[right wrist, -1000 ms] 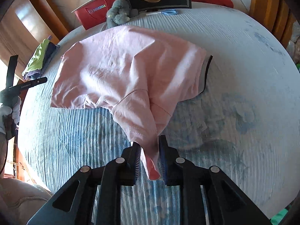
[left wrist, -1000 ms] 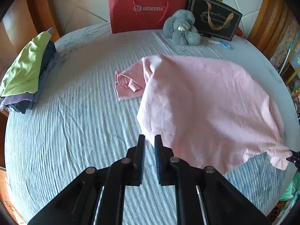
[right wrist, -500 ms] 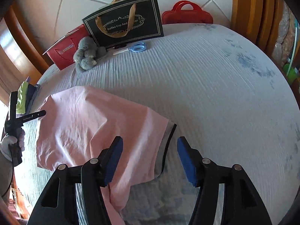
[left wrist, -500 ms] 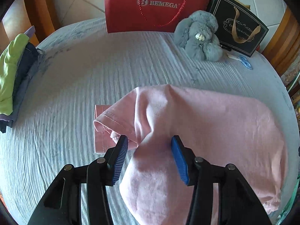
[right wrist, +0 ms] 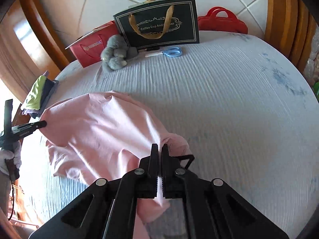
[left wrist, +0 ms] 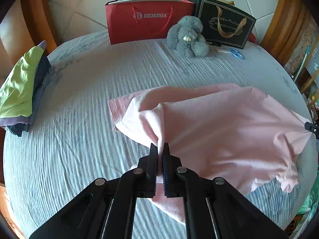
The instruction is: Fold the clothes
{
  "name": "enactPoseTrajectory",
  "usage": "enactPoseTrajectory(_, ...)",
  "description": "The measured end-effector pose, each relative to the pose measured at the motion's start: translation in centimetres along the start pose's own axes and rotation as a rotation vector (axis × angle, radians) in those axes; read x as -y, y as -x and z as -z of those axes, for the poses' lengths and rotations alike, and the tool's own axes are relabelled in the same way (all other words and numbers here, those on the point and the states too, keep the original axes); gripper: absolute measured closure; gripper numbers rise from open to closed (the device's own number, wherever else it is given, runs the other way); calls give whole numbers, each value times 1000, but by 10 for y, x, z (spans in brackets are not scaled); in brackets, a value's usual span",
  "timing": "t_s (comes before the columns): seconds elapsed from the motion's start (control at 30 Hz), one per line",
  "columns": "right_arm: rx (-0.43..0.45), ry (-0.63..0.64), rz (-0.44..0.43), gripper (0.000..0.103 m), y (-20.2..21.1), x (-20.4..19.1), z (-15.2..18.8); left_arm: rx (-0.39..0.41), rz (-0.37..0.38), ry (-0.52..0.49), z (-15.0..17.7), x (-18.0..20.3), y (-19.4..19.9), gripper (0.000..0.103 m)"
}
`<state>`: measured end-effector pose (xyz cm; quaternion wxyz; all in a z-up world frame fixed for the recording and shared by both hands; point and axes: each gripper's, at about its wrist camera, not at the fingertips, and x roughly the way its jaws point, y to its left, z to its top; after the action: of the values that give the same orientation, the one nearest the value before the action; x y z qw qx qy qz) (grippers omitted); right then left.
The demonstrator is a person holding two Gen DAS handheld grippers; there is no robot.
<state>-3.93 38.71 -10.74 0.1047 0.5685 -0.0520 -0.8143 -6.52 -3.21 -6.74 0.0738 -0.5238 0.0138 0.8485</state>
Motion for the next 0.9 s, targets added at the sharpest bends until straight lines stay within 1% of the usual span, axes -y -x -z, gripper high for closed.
enactPoseTrajectory(0.1, -28, -1, -44, 101, 19, 1, 40, -74, 3, -68, 38, 2, 2, 100)
enactPoseTrajectory(0.17, -46, -2, -74, 101, 32, 1, 66, -147, 0, -84, 62, 0, -9, 98)
enactPoseTrajectory(0.2, -56, -3, -88, 101, 39, 1, 79, -178, 0, -69, 72, -4, -15, 96)
enactPoseTrajectory(0.23, -43, -3, -87, 99, 41, 1, 76, -196, 8, -39, 79, -10, -19, 95)
enactPoseTrajectory(0.27, -28, -3, -84, 97, 43, 0, 70, -203, 20, -5, 84, -17, -20, 90)
enactPoseTrajectory(0.3, -13, -3, -81, 92, 45, 0, 65, -194, 27, 22, 85, -23, -17, 87)
enactPoseTrajectory(0.33, 2, -3, -78, 89, 47, 0, 60, -168, 22, 39, 82, -27, -10, 78)
enactPoseTrajectory(0.37, 18, -3, -76, 89, 49, -1, 54, -142, 16, 55, 79, -32, -2, 72)
enactPoseTrajectory(0.4, 33, -3, -73, 87, 51, -1, 49, -110, 14, 60, 73, -36, 7, 70)
enactPoseTrajectory(0.43, 48, -4, -70, 80, 53, -1, 44, -79, 12, 64, 67, -39, 17, 67)
enactPoseTrajectory(0.47, 63, -4, -67, 75, 55, -2, 38, -46, 7, 68, 60, -42, 26, 63)
enactPoseTrajectory(0.5, 78, -4, -64, 68, 57, -2, 33, -13, 2, 71, 53, -45, 34, 62)
enactPoseTrajectory(0.53, 93, -4, -61, 65, 59, -2, 27, 17, -7, 82, 45, -48, 40, 62)
enactPoseTrajectory(0.57, 108, -4, -58, 65, 61, -3, 22, 46, -17, 93, 37, -52, 45, 61)
enactPoseTrajectory(0.63, 138, -4, -53, 65, 65, -3, 11, 75, -26, 117, 18, -61, 42, 60)
enactPoseTrajectory(0.7, 168, -5, -47, 65, 69, -4, 1, 66, -32, 130, 7, -65, 27, 60)
enactPoseTrajectory(0.8, 128, 8, -73, 65, 42, -17, -16, 38, -38, 139, -7, -64, 1, 60)
enactPoseTrajectory(0.9, 85, 22, -100, 65, 15, -30, -33, -4, -46, 122, -12, -58, -28, 60)
